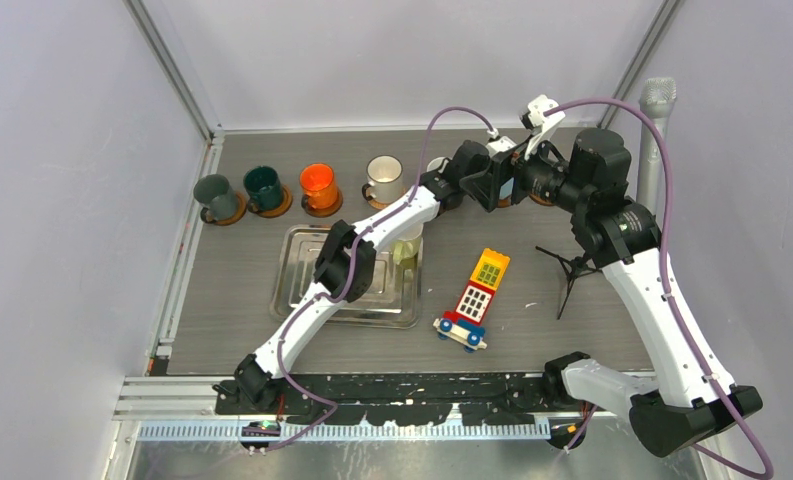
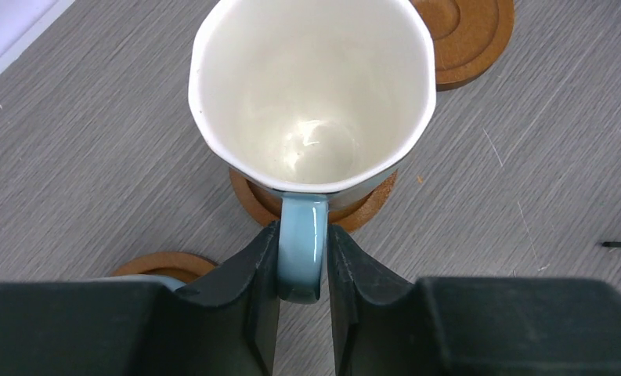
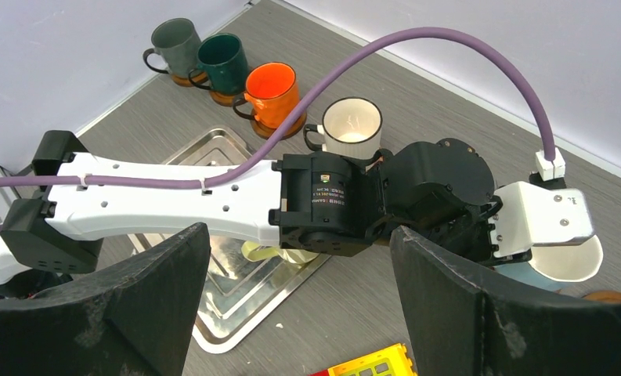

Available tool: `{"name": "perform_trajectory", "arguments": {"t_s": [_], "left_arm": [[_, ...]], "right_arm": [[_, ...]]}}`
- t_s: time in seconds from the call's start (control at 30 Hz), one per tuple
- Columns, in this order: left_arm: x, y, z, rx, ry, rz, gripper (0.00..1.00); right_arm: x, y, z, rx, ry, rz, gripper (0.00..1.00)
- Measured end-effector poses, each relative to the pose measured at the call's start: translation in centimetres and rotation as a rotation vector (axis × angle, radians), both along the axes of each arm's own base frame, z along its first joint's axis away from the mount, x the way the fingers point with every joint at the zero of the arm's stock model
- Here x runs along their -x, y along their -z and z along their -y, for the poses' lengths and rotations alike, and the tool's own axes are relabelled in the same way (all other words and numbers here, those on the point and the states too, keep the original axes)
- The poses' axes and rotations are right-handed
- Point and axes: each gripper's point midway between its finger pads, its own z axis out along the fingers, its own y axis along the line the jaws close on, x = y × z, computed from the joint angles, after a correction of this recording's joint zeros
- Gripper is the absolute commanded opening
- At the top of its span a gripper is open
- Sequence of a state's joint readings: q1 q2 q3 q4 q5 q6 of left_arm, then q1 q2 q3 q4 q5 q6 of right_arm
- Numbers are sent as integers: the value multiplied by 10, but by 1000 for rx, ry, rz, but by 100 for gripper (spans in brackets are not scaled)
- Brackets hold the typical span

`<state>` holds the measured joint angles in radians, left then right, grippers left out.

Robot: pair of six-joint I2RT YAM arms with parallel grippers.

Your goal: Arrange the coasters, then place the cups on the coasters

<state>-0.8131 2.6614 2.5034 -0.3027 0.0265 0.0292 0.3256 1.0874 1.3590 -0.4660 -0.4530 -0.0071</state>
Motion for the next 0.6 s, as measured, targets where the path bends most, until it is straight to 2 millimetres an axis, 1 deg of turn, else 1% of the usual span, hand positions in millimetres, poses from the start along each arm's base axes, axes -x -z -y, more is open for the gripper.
{"name": "perform_trajectory", "arguments": {"t_s": [0.07, 0.13, 0.2, 0.27, 0.4, 0.47, 0.53, 0.6], "left_arm": [[-1, -1, 1, 4, -1, 4, 29], [-1, -1, 0, 5, -1, 5, 32], [-1, -1, 0, 5, -2, 5, 38], [-1, -1, 0, 6, -2, 3, 48], [-1, -1, 0, 7, -2, 2, 59], [0, -1, 0, 5, -1, -2, 61], [6, 1, -4, -7, 7, -18, 62], [11, -3, -7, -10, 17, -29, 63]], "right_arm": [[0, 1, 0, 2, 0, -1, 89], [0, 1, 1, 4, 2, -3, 89], [0, 2, 1, 6, 3, -5, 89], [0, 3, 1, 9, 3, -6, 89], [0, 3, 2, 13, 6, -6, 89], [-1, 3, 2, 14, 9, -6, 89], [-2, 5, 2, 16, 13, -10, 89], [-3, 6, 2, 17, 16, -12, 89]]}}
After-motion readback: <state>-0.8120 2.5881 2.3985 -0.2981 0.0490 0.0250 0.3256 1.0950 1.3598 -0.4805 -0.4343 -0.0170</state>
